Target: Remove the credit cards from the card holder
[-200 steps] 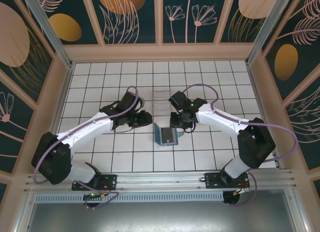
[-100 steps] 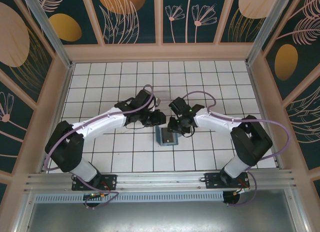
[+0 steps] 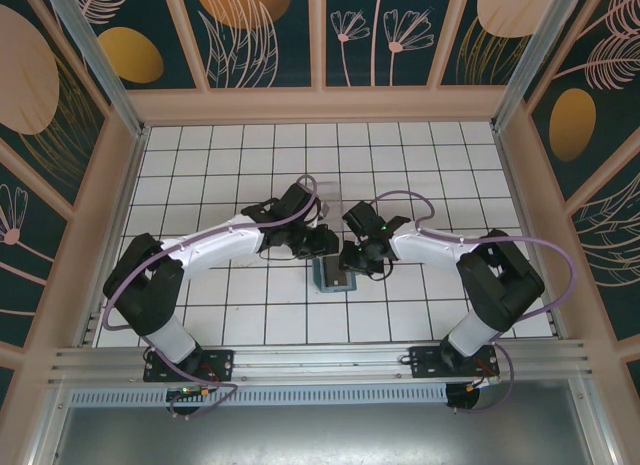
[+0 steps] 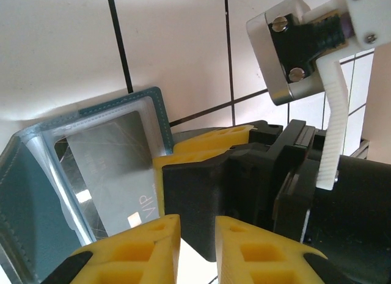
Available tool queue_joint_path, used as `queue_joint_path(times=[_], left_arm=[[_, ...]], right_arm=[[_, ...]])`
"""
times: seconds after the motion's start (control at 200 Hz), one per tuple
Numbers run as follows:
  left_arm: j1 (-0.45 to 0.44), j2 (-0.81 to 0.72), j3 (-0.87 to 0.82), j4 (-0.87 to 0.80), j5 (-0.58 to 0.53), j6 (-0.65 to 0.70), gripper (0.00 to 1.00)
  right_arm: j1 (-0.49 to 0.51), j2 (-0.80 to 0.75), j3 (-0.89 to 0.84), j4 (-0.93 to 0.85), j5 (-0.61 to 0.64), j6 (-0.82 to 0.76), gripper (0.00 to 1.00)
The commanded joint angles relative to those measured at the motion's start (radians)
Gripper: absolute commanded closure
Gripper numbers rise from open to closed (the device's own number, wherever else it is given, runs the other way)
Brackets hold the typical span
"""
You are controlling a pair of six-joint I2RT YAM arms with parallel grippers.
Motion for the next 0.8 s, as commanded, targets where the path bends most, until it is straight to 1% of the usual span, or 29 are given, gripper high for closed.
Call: queue_joint_path(times=[0.0, 0.205, 0.54, 0.65, 0.791], left_arm=[[-0.005, -0.002, -0.044, -0.011, -0.027, -0.012, 0.77], [-0.005, -0.028, -0.164, 0.087, -0.034, -0.06, 0.81], [-0.002, -0.022, -0.247, 0.169, -0.063, -0.092, 0.82], [0.012, -0.032, -0.311, 0.273, -0.034, -0.13, 0.82], [0.038, -0.067, -0.392, 0.413, -0.002, -0.18, 0.79]], right_arm=[[-0.004, -0.017, -0.011, 0.015, -0.014, 0.02, 0.7], [-0.001, -0.021, 0.015, 0.003, -0.031, 0.008, 0.69], [0.001, 0.036, 0.034, -0.026, -0.003, -0.033, 0.65], [0.001, 0.047, 0.022, -0.009, -0.011, -0.033, 0.66], [0.001, 0.061, 0.008, -0.001, -0.011, -0.03, 0.68]])
